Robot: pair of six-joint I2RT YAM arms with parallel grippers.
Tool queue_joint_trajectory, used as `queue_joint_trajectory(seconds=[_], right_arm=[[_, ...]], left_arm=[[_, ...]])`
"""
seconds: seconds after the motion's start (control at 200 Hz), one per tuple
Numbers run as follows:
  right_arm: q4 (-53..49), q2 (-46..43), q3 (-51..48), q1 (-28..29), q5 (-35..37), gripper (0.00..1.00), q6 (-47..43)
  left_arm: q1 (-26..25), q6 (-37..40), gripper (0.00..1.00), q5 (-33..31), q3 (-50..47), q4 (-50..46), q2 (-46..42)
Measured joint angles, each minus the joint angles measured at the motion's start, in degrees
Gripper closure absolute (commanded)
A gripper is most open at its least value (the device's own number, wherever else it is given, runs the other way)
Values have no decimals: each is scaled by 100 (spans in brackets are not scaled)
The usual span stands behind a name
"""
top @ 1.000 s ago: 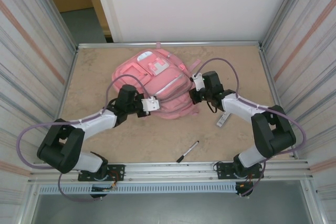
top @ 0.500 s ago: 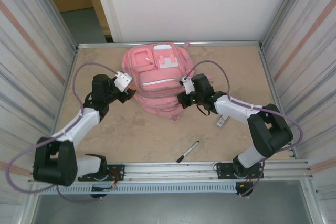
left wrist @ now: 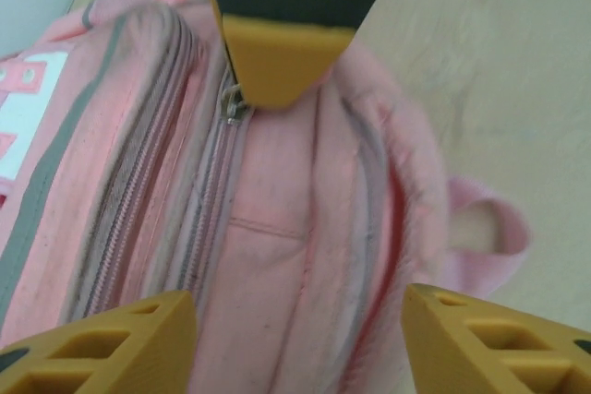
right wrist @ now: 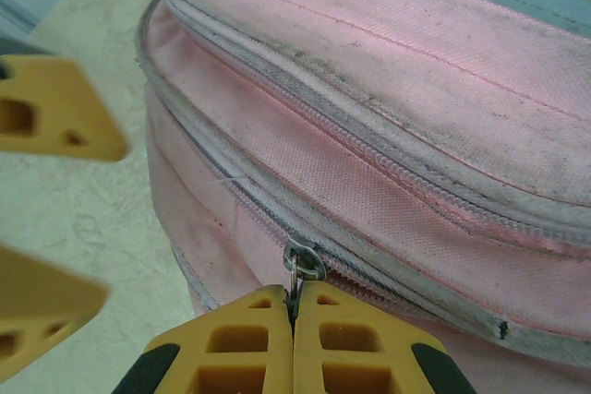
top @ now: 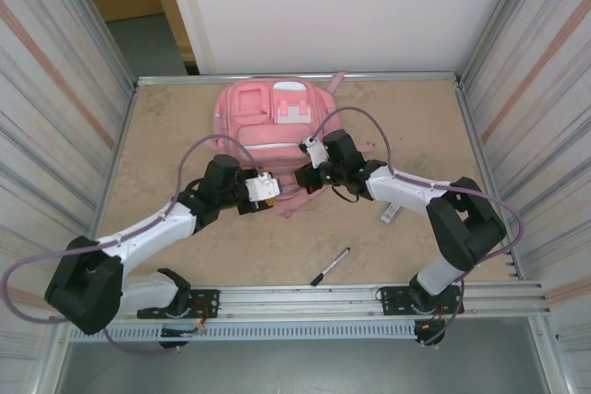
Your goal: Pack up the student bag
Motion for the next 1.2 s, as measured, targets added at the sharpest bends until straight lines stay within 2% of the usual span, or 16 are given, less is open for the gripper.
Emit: queue_joint_trajectory(seconds=[0.16, 0.371, 0.426, 0.531, 0.566, 0.586, 0.867, 1.027, 1.203], right_arm=[[120, -4, -72, -4, -160, 100, 0], [273, -26, -225, 2, -310, 100, 17], [317, -37, -251, 2, -323, 100, 24], [356, -48, -289, 2, -326, 100, 26], [361, -48, -289, 2, -326, 100, 28], [372, -48, -289, 2, -326, 100, 33], [87, -68, -289, -48, 107, 100, -216], [42, -68, -282, -350, 313, 100, -466], [-63, 46, 9, -426, 192, 100, -780]], left_arm=[[-28, 595, 47, -597, 479, 52, 654], [-76, 758, 48, -813, 575, 354, 979], [-96, 754, 52, -841, 570, 411, 979], [-127, 761, 73, -874, 570, 466, 1003], [-142, 798, 87, -890, 570, 485, 1045], [-149, 841, 100, -892, 570, 490, 1073], [-81, 1014, 100, -719, 553, 573, 1200], [361, 1174, 100, -157, 529, 404, 933], [833, 1679, 100, 584, 715, -68, 813]])
